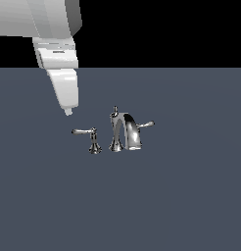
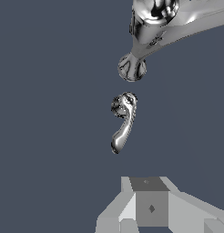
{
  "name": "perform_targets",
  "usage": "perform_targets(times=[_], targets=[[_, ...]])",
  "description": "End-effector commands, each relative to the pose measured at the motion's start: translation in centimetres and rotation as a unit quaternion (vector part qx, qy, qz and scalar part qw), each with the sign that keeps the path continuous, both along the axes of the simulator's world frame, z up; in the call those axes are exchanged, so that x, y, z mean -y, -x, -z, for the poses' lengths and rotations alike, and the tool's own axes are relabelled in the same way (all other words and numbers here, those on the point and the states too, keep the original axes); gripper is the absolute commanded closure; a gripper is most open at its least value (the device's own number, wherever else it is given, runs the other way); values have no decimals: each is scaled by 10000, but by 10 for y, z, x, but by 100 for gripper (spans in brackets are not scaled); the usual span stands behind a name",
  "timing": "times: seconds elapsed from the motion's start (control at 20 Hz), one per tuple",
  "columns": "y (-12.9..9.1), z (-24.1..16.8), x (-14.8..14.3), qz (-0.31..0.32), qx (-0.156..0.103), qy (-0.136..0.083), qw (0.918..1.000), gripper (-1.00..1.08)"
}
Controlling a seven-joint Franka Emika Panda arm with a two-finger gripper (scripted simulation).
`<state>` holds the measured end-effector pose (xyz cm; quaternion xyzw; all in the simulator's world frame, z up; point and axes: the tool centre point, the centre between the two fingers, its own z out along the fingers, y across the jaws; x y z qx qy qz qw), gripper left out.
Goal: Turn on the faucet by rotating a designated handle.
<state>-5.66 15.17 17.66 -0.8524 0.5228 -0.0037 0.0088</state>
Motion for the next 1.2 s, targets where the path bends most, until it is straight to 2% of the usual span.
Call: perform_targets(times=[0.0, 0.65, 1.15], targets=[[-10, 13, -1, 208, -11, 10, 9998, 108], [-54, 70, 3, 1112, -70, 53, 9938, 108], [-64, 82, 5, 1310, -84, 49, 9913, 108]])
